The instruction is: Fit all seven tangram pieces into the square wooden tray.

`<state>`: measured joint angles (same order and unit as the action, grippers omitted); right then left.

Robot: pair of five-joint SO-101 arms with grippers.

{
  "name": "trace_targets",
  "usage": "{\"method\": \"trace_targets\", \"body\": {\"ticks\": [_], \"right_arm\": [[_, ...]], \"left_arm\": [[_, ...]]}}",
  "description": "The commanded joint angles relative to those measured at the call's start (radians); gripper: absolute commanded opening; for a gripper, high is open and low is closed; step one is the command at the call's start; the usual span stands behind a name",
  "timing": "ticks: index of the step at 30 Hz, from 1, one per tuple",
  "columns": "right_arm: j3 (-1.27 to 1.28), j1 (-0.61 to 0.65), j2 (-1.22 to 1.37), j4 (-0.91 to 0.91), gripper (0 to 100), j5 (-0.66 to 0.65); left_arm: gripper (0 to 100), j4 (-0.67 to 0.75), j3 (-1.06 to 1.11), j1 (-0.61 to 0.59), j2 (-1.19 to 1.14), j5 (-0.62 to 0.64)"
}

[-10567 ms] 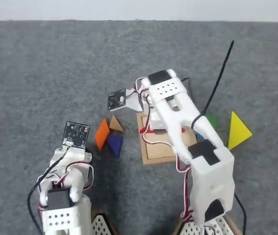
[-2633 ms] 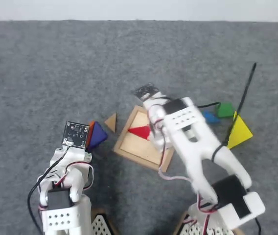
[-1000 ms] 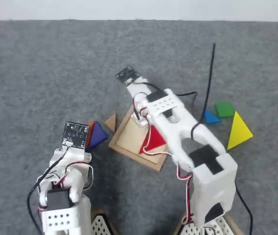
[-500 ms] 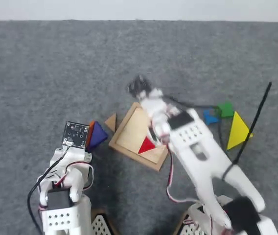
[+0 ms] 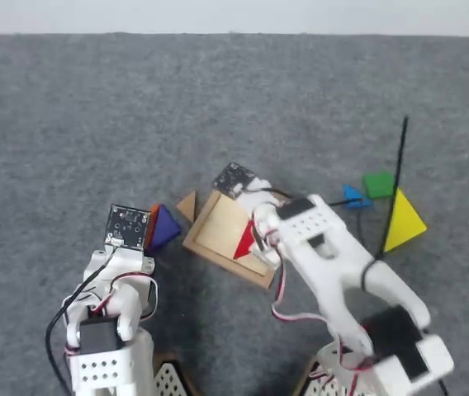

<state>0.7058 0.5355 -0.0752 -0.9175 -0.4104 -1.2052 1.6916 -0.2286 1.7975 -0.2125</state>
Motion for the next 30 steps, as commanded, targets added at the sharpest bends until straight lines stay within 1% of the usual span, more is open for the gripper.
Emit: {"method": "trace_targets", "body": {"ticks": [1,5,9,14,20,26,28,30], "right_arm": [[-0.146,-0.001,0.134,0.015,11.9,-0.015],[-0.273,0.005,0.239,0.015,11.9,-0.015],[-0.358,0.070,0.282,0.013,11.9,-0.015],[-0.394,0.173,0.295,0.013,11.9,-0.009],[-0.428,0.220,0.295,0.018,11.9,-0.008],[-0.448,0.297,0.286,0.021,12.0,-0.008],[-0.456,0.303,0.286,0.008,11.9,-0.008],[-0.457,0.278,0.286,-0.041,11.6,-0.008]], "left_arm": [[7,-0.011,-0.007,-0.005,0.000,-0.005],[7,-0.011,-0.007,-0.005,0.000,-0.005],[7,-0.011,-0.007,-0.005,0.000,-0.005],[7,-0.011,-0.007,-0.005,0.000,-0.005],[7,-0.011,-0.007,-0.005,0.000,-0.005],[7,-0.011,-0.007,-0.005,0.000,-0.005],[7,-0.011,-0.007,-0.005,0.000,-0.005],[7,-0.011,-0.007,-0.005,0.000,-0.005]]}}
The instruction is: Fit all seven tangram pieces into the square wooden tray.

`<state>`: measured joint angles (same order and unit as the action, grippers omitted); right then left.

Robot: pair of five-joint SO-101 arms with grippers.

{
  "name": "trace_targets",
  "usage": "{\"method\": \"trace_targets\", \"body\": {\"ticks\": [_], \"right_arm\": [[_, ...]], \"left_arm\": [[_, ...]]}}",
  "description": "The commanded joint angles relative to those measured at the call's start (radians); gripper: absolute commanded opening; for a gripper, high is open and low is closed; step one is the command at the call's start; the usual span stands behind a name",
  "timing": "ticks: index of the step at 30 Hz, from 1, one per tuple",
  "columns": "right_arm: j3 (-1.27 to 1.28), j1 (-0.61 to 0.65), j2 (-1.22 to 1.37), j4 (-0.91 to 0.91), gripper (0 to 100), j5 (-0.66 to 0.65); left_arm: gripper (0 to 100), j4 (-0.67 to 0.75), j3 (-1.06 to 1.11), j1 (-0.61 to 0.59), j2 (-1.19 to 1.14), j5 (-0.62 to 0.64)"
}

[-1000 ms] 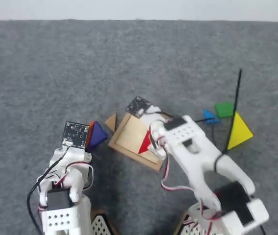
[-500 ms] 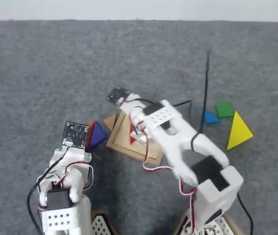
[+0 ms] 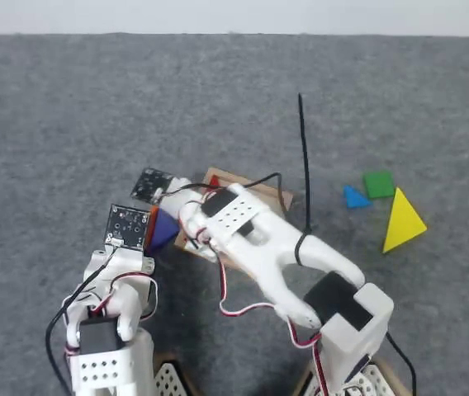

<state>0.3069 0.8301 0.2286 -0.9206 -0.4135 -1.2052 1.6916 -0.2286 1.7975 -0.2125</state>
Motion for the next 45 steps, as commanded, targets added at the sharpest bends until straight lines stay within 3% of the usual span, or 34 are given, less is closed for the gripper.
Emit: {"method": "trace_targets", "body": {"ticks": [1,7,13,20,28,34,38,45], "right_arm": [[-0.055,-0.039,-0.018,-0.059,11.6,-0.005],[0.040,-0.236,-0.019,-0.077,10.6,-0.003],[0.172,-0.277,-0.085,-0.097,5.8,-0.025],[0.442,-0.343,-0.325,-0.105,5.8,-0.221],[0.425,-0.659,-0.412,-0.105,5.8,-0.411],[0.273,-0.691,-0.390,-0.105,5.8,-0.408],[0.199,-0.699,-0.367,-0.107,5.8,-0.287],[0.327,-0.855,-0.670,-0.102,5.8,-0.144]], "left_arm": [[7,-0.011,-0.007,-0.005,0.000,-0.005],[7,-0.011,-0.007,-0.005,0.000,-0.005],[7,-0.011,-0.007,-0.005,0.000,-0.005],[7,-0.011,-0.007,-0.005,0.000,-0.005],[7,-0.011,-0.007,-0.005,0.000,-0.005],[7,-0.011,-0.007,-0.005,0.000,-0.005],[7,-0.011,-0.007,-0.005,0.000,-0.005],[7,-0.011,-0.007,-0.005,0.000,-0.005]]}}
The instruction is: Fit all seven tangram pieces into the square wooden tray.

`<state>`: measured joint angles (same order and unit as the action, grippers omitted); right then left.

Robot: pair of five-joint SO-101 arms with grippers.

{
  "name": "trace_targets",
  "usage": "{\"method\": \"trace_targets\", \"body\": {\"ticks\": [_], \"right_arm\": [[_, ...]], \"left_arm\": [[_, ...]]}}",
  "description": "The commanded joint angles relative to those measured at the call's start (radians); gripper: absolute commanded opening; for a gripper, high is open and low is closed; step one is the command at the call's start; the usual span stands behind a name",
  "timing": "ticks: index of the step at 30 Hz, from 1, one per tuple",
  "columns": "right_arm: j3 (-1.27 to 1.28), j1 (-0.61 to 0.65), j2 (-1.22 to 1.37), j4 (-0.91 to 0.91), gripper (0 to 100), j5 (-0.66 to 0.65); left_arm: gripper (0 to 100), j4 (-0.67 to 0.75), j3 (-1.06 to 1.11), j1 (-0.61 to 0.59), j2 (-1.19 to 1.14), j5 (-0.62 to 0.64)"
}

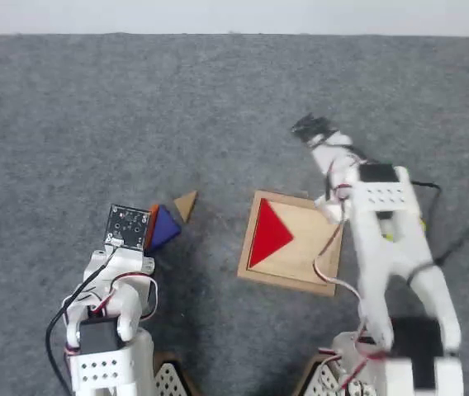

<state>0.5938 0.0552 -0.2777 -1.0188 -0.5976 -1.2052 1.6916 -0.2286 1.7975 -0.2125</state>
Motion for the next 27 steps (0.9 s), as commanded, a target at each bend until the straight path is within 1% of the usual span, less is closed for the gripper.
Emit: {"method": "trace_targets", "body": {"ticks": [1,2,4,8,10,14,16,20,24,27], "right_arm": [[0.075,-0.113,-0.202,-0.002,6.0,0.035],[0.106,-0.139,-0.220,0.010,6.9,0.029],[0.130,-0.191,-0.208,0.039,12.1,0.037],[0.112,-0.248,-0.079,0.054,24.5,0.040],[0.080,-0.252,0.001,0.054,27.8,0.098],[-0.040,-0.292,0.159,0.070,25.5,0.302],[-0.094,-0.318,0.231,0.091,25.4,0.350],[-0.180,-0.367,0.355,0.110,25.5,0.354],[-0.195,-0.392,0.458,0.137,25.5,0.292],[-0.216,-0.401,0.483,0.130,25.5,0.265]], "left_arm": [[7,-0.011,-0.007,-0.005,0.000,-0.005],[7,-0.011,-0.007,-0.005,0.000,-0.005],[7,-0.011,-0.007,-0.005,0.000,-0.005],[7,-0.011,-0.007,-0.005,0.000,-0.005],[7,-0.011,-0.007,-0.005,0.000,-0.005],[7,-0.011,-0.007,-0.005,0.000,-0.005],[7,-0.011,-0.007,-0.005,0.000,-0.005],[7,-0.011,-0.007,-0.005,0.000,-0.005],[7,-0.011,-0.007,-0.005,0.000,-0.005],[7,-0.011,-0.007,-0.005,0.000,-0.005]]}}
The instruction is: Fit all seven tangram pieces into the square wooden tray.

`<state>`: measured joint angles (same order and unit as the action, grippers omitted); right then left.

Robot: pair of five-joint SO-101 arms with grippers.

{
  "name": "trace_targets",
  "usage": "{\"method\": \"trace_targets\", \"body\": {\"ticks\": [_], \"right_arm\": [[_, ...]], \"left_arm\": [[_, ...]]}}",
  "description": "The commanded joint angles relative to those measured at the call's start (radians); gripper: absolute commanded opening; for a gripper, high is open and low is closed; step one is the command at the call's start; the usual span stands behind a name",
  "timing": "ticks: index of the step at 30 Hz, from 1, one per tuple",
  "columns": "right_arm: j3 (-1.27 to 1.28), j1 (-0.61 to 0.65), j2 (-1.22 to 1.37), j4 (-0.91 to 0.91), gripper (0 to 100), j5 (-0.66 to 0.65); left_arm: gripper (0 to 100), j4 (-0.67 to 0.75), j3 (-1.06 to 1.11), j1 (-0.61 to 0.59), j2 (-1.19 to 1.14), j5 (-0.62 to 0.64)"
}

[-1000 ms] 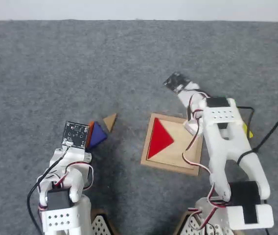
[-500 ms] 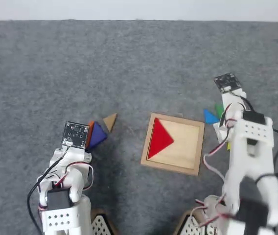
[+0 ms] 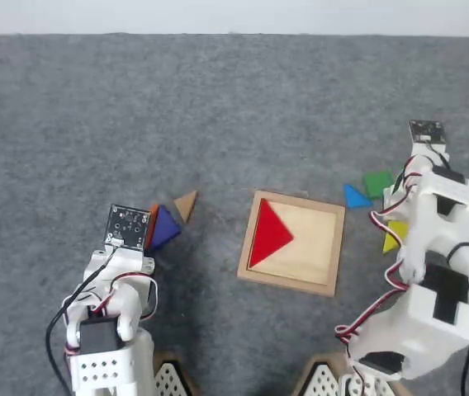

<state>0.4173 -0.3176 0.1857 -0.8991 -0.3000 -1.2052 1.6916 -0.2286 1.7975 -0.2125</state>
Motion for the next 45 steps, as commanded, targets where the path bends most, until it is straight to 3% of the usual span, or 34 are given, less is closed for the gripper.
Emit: {"method": "trace_targets", "body": {"ticks": [1,13,19,34,38,45], "right_arm": [[-0.054,-0.030,0.027,0.007,25.5,-0.032],[-0.037,-0.033,0.027,-0.105,25.3,-0.107],[-0.034,-0.018,0.030,-0.183,25.3,-0.044],[-0.041,-0.016,0.097,-0.286,25.5,0.258],[-0.068,-0.018,0.114,-0.317,25.7,0.264],[-0.129,-0.016,0.176,-0.417,39.0,0.313]], "left_arm": [[7,-0.011,-0.007,-0.005,0.000,-0.005],[7,-0.011,-0.007,-0.005,0.000,-0.005],[7,-0.011,-0.007,-0.005,0.000,-0.005],[7,-0.011,-0.007,-0.005,0.000,-0.005],[7,-0.011,-0.007,-0.005,0.000,-0.005],[7,-0.011,-0.007,-0.005,0.000,-0.005]]}}
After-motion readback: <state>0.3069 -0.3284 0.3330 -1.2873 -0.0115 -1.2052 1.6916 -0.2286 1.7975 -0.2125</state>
